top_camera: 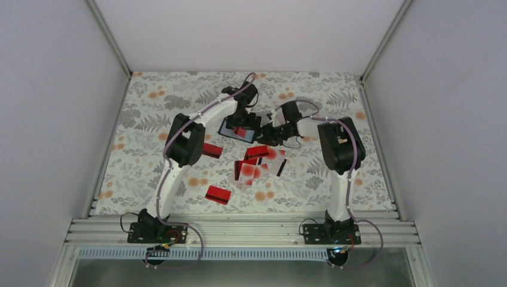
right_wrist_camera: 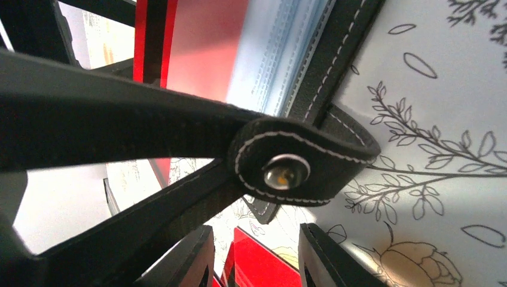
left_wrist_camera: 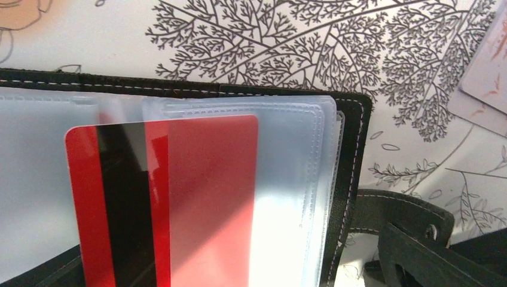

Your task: Put the credit cards into the card holder

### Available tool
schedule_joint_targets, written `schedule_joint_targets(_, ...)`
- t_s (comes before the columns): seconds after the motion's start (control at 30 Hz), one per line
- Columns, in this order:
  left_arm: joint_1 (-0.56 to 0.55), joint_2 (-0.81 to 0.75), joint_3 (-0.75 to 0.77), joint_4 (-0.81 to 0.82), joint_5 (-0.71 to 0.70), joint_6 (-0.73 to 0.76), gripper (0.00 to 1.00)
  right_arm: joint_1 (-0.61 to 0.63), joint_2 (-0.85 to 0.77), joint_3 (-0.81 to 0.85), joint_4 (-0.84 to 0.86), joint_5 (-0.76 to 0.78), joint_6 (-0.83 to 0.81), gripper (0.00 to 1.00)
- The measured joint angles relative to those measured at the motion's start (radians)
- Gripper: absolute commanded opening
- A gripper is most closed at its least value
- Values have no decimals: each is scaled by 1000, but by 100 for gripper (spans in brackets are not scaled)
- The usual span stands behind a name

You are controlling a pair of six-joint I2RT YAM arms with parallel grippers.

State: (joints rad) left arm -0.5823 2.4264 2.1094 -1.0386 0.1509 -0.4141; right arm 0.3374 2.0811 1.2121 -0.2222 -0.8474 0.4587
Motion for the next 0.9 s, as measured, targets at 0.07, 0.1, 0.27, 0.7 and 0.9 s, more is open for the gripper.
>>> schedule_joint_targets(0.07,-3,6,11,-8,-14,-7,100,0,0,0,0,0,0,37)
schedule_joint_targets(0.1,-5,7,14,-11,-22,-10,100,0,0,0,0,0,0,37)
schedule_joint_targets(0.27,-11,12,21,-17,-52,-21,100,0,-1,0,-1,0,0,37)
schedule_joint_targets(0.7,-20,-36,-54,28,5,-16,100,-14,-39,-45,-2,10,0,37)
schedule_joint_targets(0.9,-5,-48,-70,29,60,3,100,-16,-40,-47,-2,9,0,37)
